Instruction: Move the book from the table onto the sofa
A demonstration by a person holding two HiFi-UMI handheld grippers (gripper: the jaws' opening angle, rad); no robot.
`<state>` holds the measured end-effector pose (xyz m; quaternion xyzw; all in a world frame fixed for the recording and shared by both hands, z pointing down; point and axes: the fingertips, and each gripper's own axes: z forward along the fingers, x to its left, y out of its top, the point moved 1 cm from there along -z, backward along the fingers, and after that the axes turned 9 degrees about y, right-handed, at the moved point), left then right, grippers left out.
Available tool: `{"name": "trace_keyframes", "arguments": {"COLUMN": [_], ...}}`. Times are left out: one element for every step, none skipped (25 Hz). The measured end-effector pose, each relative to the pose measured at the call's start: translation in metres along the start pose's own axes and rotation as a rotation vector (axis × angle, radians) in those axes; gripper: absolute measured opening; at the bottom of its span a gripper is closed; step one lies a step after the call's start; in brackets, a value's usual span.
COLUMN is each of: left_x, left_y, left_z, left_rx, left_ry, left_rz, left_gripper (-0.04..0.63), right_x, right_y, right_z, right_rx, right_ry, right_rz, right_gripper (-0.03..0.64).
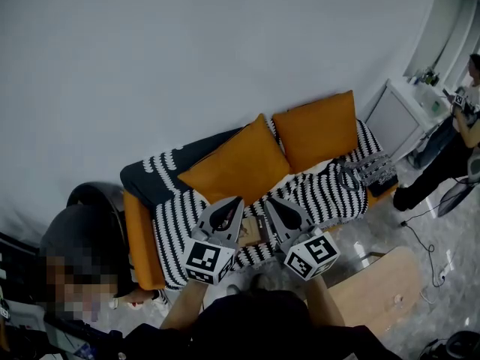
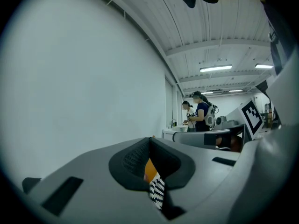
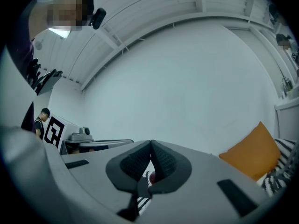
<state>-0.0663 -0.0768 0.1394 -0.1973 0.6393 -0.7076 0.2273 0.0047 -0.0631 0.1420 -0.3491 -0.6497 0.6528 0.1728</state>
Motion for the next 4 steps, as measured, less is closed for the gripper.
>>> {"name": "trace_keyframes", "arguments": {"left_x": [-0.0006,-0.0011,-0.0016,-0.0020], "left_y": [-0.0010,-0.0016,-0.0019,-0.0020], "left_z": [0.0001,0.0002,0.0004,0.0007], "left_rx": [0.000,0.000,-0.001,-0.002], "left_ry": [0.000,0.001,0.002,0.002], "left_rz": [-0.001,-0.001,0.000,0.000], "left_gripper": [0.015,0.015,0.015,0.015], "right_x": [-0.0007,-0.0013,-0.0020,-0.0027], "right_y": [-0.0005,-0.0006,-0.0003,0.0000], "right_z": [-0.0008,-0.0016,-0.0024,-0.0031], "right_rx": [-0.001,-0.002,-0.003,-0.005], "right_ry": [-0.001,-0.004,-0.006,-0.008], "right_rz": [0.002,0.004,0.007,0.009], "right_gripper": [0.023,0.023,0.023,0.023]}}
